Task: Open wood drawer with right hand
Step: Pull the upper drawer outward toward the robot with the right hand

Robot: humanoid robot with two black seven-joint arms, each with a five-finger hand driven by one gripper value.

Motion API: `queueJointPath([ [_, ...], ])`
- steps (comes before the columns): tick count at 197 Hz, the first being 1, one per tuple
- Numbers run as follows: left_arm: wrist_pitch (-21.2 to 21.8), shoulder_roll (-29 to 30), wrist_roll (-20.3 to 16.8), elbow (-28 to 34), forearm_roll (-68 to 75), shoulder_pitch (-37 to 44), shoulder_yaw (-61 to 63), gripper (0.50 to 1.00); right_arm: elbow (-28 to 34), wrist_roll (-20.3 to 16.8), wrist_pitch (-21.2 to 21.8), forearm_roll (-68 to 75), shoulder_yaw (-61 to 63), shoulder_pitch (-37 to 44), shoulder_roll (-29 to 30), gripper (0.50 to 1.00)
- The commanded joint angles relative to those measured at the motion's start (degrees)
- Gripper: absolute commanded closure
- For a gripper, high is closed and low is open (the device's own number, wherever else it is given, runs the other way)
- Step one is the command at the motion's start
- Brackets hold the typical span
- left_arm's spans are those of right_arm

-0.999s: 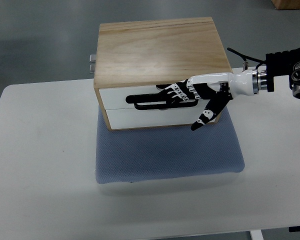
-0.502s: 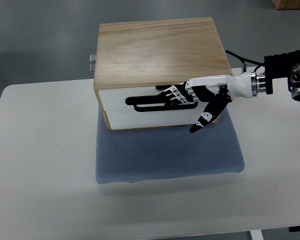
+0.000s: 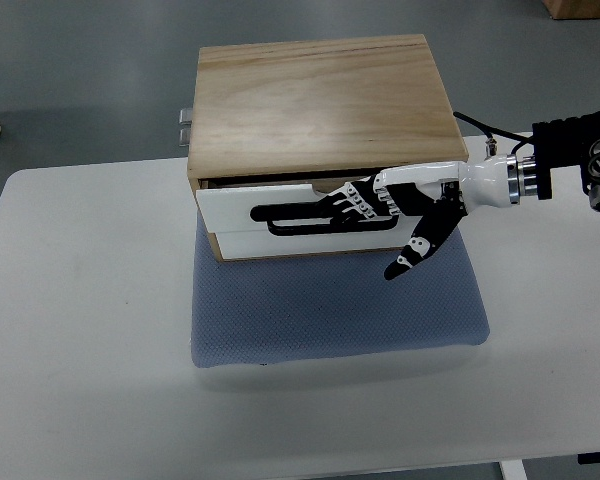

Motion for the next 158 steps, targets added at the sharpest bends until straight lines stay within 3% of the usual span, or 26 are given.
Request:
queueJointPath([
  [1, 0.00, 0.00, 0.00, 0.00, 0.00, 0.00, 0.02, 0.500, 0.61, 0.09, 0.00, 0.01, -0.06, 0.02, -1.03, 0.548],
  [158, 0.00, 0.00, 0.00, 0.00, 0.00, 0.00, -0.07, 0.500, 9.75, 0.00, 0.00, 0.01, -1.73, -0.68, -7.27, 0.548],
])
